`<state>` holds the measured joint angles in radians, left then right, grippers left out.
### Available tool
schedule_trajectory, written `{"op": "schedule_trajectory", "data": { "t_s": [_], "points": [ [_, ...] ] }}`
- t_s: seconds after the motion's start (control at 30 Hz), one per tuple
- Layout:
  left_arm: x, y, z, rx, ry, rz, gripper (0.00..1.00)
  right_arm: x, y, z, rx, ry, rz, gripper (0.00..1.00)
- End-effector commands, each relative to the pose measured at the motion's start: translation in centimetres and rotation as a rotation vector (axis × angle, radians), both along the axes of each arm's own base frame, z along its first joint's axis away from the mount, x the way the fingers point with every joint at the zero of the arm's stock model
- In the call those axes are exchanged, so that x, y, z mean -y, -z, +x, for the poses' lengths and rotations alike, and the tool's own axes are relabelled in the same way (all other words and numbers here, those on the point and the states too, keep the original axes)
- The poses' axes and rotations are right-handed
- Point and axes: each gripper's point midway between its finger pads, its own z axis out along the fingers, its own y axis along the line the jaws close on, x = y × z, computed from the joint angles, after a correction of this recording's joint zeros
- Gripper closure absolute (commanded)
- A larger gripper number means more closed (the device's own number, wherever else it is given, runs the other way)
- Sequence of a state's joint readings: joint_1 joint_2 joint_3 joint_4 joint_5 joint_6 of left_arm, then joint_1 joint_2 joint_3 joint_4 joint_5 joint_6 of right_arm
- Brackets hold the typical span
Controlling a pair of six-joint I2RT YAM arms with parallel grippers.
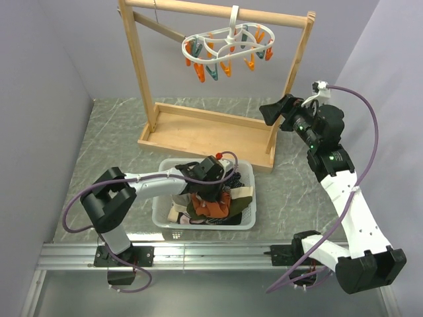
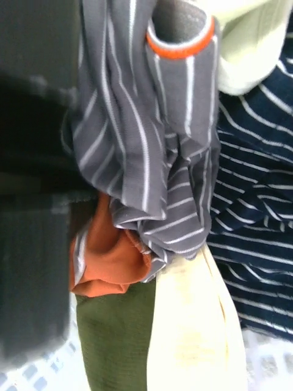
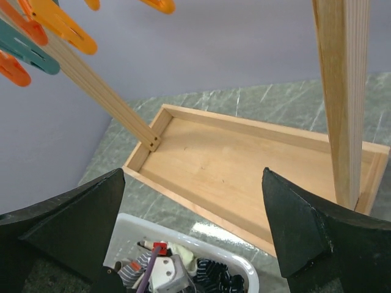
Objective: Remove the underwear clipped to the hanger
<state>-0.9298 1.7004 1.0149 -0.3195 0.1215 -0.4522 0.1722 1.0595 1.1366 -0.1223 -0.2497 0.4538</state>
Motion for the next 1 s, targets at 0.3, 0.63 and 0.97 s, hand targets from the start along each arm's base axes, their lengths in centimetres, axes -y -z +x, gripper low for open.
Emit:
{"op": "schedule_trajectory", "data": {
  "t_s": [0.3, 0.63, 0.97],
  "points": [
    [2.0, -20.2, 3.0, 0.25, -0.063, -0.229, 0.0, -0.5, -2.8, -1.7, 0.005, -0.041, 0.006, 0.0],
    [-2.6, -30.5, 1.2, 0.345, -0.212, -0.388, 0.01, -2.3, -2.8, -6.5, -0.015, -0.194, 0.037, 0.0],
    [-8.6, -38.4, -0.6, 0.461, -0.369, -0.547, 0.01, -2.1, -1.0, -9.6, -0.036, -0.226, 0.013, 0.0]
  ]
}}
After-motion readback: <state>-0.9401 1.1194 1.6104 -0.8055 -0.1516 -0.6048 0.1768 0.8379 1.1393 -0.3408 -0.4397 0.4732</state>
